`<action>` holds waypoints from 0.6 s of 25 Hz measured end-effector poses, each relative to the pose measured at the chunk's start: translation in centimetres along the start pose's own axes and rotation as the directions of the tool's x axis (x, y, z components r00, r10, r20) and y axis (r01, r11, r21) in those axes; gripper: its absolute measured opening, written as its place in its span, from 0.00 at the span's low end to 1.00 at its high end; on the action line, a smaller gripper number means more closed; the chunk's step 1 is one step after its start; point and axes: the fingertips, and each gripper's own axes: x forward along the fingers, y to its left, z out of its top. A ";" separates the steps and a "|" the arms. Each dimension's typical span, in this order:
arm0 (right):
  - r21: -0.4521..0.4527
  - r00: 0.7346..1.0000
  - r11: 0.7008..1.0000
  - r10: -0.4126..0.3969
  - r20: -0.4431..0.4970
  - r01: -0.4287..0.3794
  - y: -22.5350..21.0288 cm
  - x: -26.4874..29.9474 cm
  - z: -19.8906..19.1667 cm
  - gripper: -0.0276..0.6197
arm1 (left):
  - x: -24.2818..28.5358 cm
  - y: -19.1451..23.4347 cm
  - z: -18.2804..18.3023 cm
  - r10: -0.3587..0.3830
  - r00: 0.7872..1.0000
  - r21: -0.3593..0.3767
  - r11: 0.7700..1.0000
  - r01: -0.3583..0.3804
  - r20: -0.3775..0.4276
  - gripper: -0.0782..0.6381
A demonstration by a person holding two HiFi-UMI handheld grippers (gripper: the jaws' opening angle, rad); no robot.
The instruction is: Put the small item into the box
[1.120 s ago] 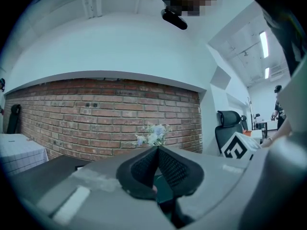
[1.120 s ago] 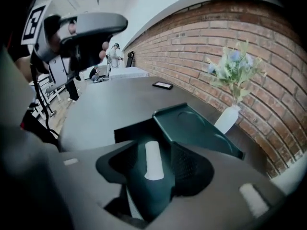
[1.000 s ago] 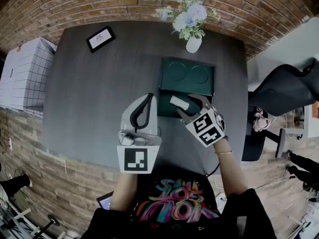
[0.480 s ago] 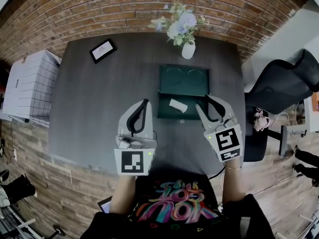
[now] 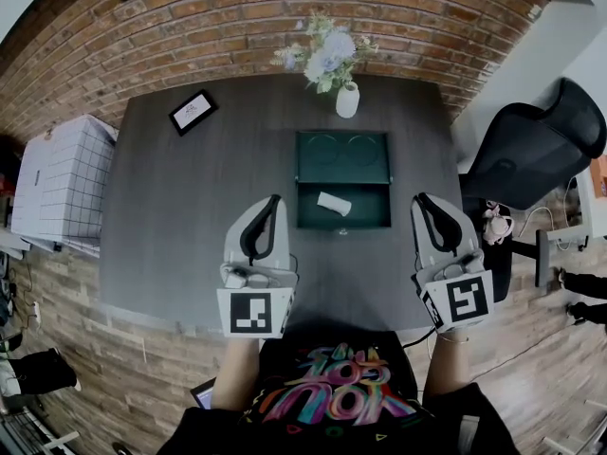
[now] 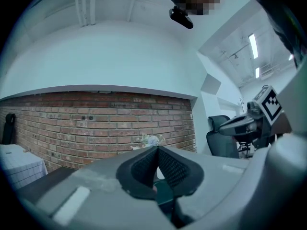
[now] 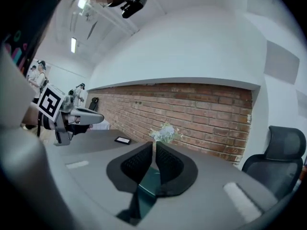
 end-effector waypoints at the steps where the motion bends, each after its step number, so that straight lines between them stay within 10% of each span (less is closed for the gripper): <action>1: 0.016 1.000 1.000 -0.008 0.012 0.008 0.0 -0.5 0.1 0.07 | -0.1 -0.1 0.2 0.000 1.000 -0.001 1.000 0.000 0.006 0.11; 15: 0.126 0.998 0.992 -0.023 0.062 0.015 0.6 -2.7 0.2 0.05 | -1.0 -1.1 1.4 0.002 0.999 0.013 1.000 -0.002 0.043 0.11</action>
